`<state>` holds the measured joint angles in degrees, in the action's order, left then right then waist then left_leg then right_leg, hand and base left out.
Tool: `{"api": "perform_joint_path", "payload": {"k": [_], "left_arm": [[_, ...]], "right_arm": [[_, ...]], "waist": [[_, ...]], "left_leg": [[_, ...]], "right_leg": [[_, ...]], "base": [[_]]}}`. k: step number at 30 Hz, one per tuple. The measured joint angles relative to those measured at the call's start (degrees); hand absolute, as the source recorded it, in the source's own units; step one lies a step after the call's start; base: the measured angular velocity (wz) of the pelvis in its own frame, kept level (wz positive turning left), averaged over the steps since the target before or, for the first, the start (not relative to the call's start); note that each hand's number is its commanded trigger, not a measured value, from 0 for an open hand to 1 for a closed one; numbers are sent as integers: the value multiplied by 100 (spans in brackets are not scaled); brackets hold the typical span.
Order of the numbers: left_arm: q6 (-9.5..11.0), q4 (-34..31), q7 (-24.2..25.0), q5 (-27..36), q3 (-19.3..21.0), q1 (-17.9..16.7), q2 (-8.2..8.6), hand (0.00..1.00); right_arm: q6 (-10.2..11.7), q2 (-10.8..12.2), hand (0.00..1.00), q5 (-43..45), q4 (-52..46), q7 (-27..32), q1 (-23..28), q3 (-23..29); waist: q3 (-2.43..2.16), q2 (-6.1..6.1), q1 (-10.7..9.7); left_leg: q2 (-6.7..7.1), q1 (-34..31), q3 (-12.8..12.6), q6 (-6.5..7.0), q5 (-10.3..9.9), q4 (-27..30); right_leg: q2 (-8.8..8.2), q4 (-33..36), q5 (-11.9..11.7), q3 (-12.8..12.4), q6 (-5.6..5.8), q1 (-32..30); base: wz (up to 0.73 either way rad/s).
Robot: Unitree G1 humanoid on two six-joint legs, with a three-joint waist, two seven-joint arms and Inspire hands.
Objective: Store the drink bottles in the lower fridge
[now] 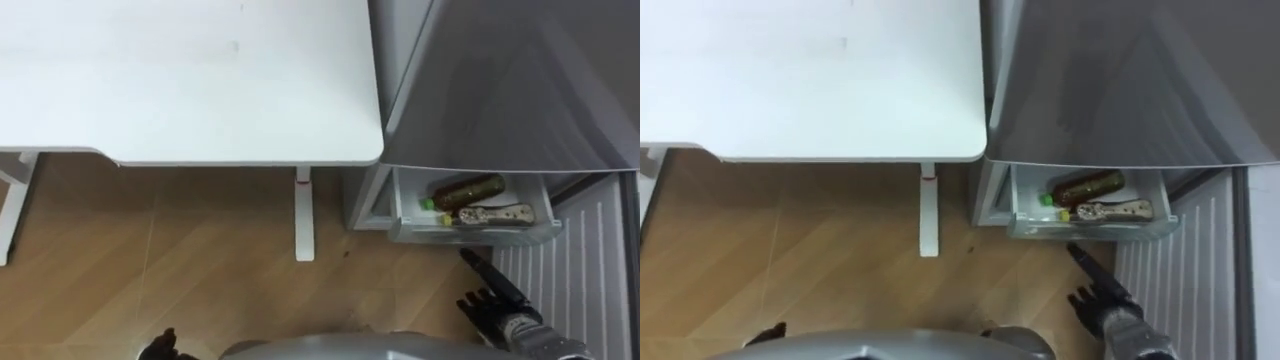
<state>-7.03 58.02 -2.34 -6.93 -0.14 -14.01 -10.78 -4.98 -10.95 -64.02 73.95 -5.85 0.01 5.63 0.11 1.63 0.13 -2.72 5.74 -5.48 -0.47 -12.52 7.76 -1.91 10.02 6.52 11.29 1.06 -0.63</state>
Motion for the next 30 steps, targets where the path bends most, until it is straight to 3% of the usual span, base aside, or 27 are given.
{"api": "perform_joint_path", "payload": {"k": [11,14,18,22,30], "left_arm": [[8,181,28,-2,-8,82,74,0],[8,176,22,32,-7,109,72,0],[15,173,9,56,-20,196,74,0],[116,169,3,58,-17,234,76,0],[119,163,32,53,-14,275,74,0]], "right_arm": [[14,152,0,341,245,37,199,6],[16,177,0,312,232,41,238,-19],[22,200,0,314,231,39,333,-226],[23,244,0,313,231,4,339,-228],[59,245,0,303,227,-35,279,-171]], "waist": [[21,-111,-44],[24,-110,-144],[21,-115,-163],[11,-120,-167],[17,-144,-195]], "left_leg": [[-14,99,-191,4,-48,-26],[-15,133,-204,5,-58,-26],[-19,151,-214,4,-62,-36],[-24,153,-214,3,-62,-39],[-44,165,-220,-5,-67,-37]], "right_leg": [[34,72,0,-179,1,-30],[39,72,-1,-200,1,-12],[69,54,0,-272,1,-15],[89,49,0,-318,1,-29],[103,35,0,-314,-2,-10]], "base": [[-8],[-6],[-7],[-5],[0]]}}
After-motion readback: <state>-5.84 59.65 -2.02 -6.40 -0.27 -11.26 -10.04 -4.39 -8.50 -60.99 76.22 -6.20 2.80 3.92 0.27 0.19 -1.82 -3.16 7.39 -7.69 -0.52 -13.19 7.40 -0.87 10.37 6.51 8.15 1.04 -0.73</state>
